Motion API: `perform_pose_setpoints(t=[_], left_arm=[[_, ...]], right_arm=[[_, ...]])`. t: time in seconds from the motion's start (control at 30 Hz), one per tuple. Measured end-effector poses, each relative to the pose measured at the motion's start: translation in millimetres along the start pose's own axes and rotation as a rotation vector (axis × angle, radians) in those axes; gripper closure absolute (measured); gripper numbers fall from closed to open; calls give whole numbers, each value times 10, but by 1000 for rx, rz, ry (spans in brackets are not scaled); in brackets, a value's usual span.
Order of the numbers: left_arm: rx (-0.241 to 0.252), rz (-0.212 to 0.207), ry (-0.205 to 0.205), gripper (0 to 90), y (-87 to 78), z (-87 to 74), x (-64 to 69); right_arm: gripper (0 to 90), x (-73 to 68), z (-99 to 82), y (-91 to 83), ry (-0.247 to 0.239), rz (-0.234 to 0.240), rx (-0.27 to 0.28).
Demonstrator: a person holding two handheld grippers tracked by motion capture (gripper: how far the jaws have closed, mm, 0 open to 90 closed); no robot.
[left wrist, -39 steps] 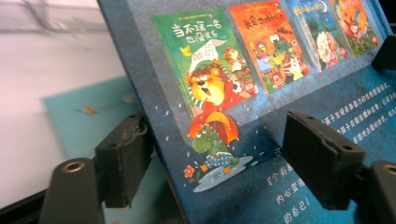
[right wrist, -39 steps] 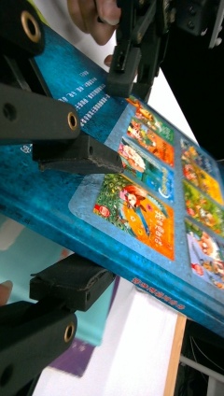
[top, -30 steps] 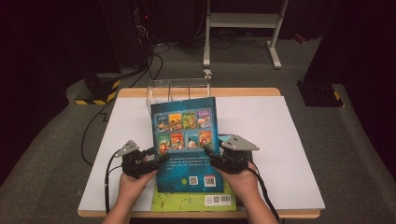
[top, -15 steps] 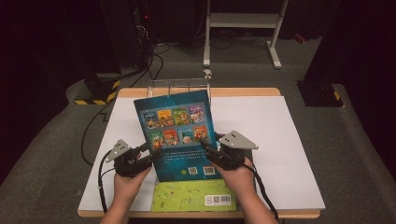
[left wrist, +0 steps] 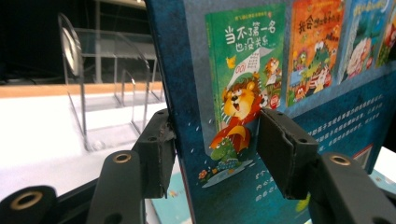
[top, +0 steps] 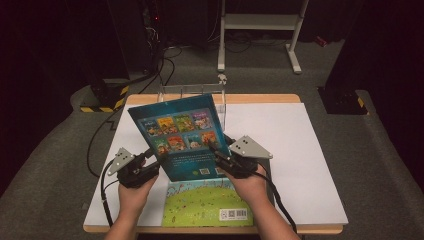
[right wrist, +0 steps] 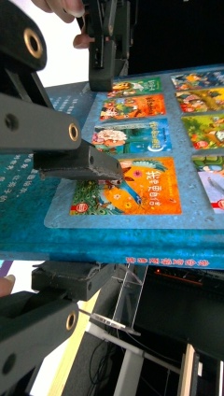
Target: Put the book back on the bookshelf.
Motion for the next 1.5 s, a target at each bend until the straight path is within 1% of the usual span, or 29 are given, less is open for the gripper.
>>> perform_pose_setpoints(t=[0.03, 0.1, 0.17, 0.23, 0.27, 0.43, 0.47, 0.5, 0.53, 0.67, 0.7, 0.73, 0.77, 0.8, 0.87, 0.9, 1.0, 1.03, 1.13, 1.2, 1.23, 1.27, 1.37, 1.43, 1.5], left_arm=[[2, 1, 9, 474, 0, 18, -4], [17, 2, 11, 474, 16, 47, -4], [16, 3, 31, 474, 36, 82, -23], [20, 4, 47, 474, 59, 120, -42], [27, 2, 49, 474, 71, 136, -48], [40, 2, 72, 474, 144, 197, -123], [45, 3, 70, 474, 157, 200, -134], [45, 5, 78, 474, 178, 204, -162], [50, 5, 69, 474, 200, 205, -178], [42, 12, 74, 473, 285, 196, -264], [42, 12, 74, 473, 285, 196, -264], [36, 16, 77, 473, 316, 184, -300], [36, 18, 71, 472, 329, 174, -313], [30, 19, 80, 472, 334, 164, -334], [30, 21, 68, 471, 344, 139, -356], [25, 22, 72, 470, 341, 129, -373], [30, 19, 71, 469, 340, 103, -408], [24, 21, 80, 469, 341, 97, -420], [26, 26, 82, 467, 357, 89, -437], [31, 23, 75, 466, 372, 91, -445], [34, 23, 64, 465, 383, 92, -444], [30, 24, 77, 465, 384, 95, -459], [26, 32, 83, 463, 387, 93, -492], [21, 38, 82, 454, 381, 88, -527], [30, 39, 76, 448, 360, 87, -550]], right_arm=[[543, -1, 5, 11, -2, 0, 2], [543, -1, 17, 31, -10, -2, 9], [543, 2, 33, 59, -12, -2, 21], [543, 8, 49, 92, -7, -2, 26], [543, 15, 58, 112, -4, -1, 31], [542, 48, 88, 218, 5, 1, 46], [540, 61, 91, 253, -4, -1, 47], [540, 67, 93, 273, -10, -3, 47], [540, 75, 94, 306, -9, -3, 50], [538, 114, 80, 411, -19, -9, 47], [538, 123, 74, 438, -23, -9, 45], [538, 127, 71, 459, -22, -11, 43], [537, 136, 68, 477, -25, -12, 38], [537, 139, 64, 496, -21, -13, 36], [536, 144, 49, 520, -22, -15, 25], [536, 137, 40, 529, -21, -16, 22], [537, 118, 18, 542, -34, -17, 18], [537, 110, 11, 548, -38, -18, 17], [534, 101, -4, 565, -41, -20, 11], [534, 102, -6, 574, -44, -22, 15], [534, 104, -3, 580, -45, -24, 16], [534, 107, 0, 589, -43, -26, 15], [536, 115, -8, 624, -29, -18, 8], [536, 95, -30, 648, -32, -16, -10], [536, 69, -58, 665, -38, -8, -20]])
Point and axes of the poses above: each handheld gripper's, and its own axes: y roughly forward along the jaws, z roughly out of its top, x roughly to its right, the point moved 1 cm from there along y, roughly forward along the jaws, and after that the axes turned 4 degrees about z, right-handed, at the moved point
